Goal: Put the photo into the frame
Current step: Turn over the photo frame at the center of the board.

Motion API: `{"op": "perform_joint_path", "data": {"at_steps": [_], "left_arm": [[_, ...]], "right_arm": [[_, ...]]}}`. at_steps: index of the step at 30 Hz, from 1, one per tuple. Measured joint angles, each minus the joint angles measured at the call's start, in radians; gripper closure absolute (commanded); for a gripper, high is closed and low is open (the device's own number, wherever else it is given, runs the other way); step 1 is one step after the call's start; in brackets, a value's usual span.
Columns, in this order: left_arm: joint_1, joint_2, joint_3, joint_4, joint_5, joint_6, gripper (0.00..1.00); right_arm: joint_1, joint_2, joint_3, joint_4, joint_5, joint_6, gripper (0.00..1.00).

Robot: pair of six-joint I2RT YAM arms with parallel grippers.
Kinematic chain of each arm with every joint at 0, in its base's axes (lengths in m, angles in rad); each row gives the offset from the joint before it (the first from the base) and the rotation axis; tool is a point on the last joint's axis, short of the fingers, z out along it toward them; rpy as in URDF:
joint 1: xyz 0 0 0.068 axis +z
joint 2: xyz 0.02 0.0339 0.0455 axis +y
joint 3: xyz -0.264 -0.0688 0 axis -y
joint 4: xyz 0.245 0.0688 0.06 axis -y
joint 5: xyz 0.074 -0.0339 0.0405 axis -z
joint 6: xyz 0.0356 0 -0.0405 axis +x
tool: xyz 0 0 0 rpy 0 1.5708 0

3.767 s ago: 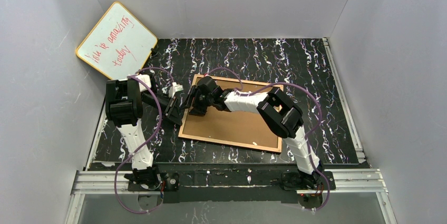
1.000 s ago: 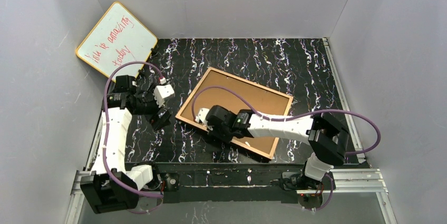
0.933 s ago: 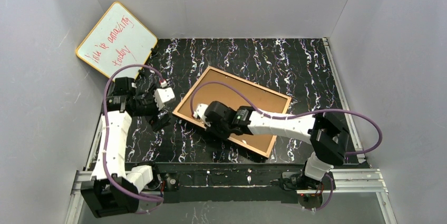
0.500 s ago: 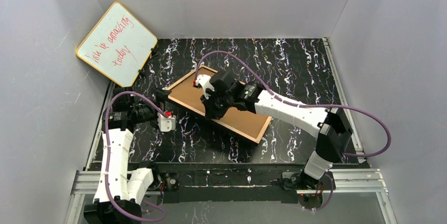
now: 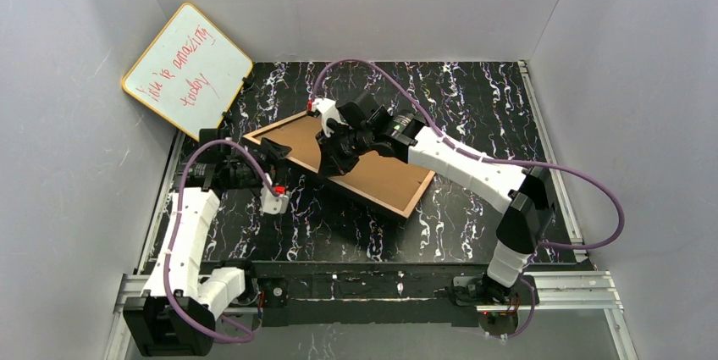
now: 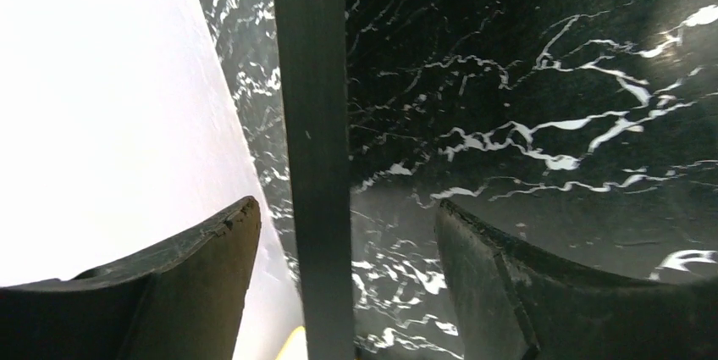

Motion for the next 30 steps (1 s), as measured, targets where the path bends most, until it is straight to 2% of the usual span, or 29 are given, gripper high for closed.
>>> {"op": "perform_joint_path", "data": {"at_steps": [6, 12, 15, 17, 19, 23, 30], "left_arm": [[-0.084, 0.058, 0.069, 0.048, -0.058, 0.009, 0.54], [-0.118, 0.088, 0.085, 0.07, -0.109, -0.016, 0.72], [-0.132, 0.096, 0.085, 0.069, -0.132, -0.038, 0.79], [-0.137, 0.105, 0.091, 0.074, -0.132, -0.066, 0.79], [-0.143, 0.119, 0.109, 0.073, -0.134, -0.091, 0.8], [-0.151, 0.141, 0.15, 0.071, -0.141, -0.141, 0.81], [-0.156, 0.157, 0.182, 0.07, -0.142, -0.207, 0.83]], "right_arm": [[0.0, 0.036, 0.075, -0.046, 0.0, 0.007, 0.99], [-0.006, 0.045, 0.105, -0.074, -0.006, 0.006, 0.98], [-0.007, 0.045, 0.105, -0.078, 0.001, -0.001, 0.57], [-0.007, 0.043, 0.105, -0.078, 0.012, -0.014, 0.39], [-0.004, 0.032, 0.104, -0.076, 0.039, -0.047, 0.26], [-0.005, -0.036, 0.094, -0.078, 0.095, -0.125, 0.18], [0.001, -0.15, 0.087, -0.151, 0.185, -0.275, 0.19]]}}
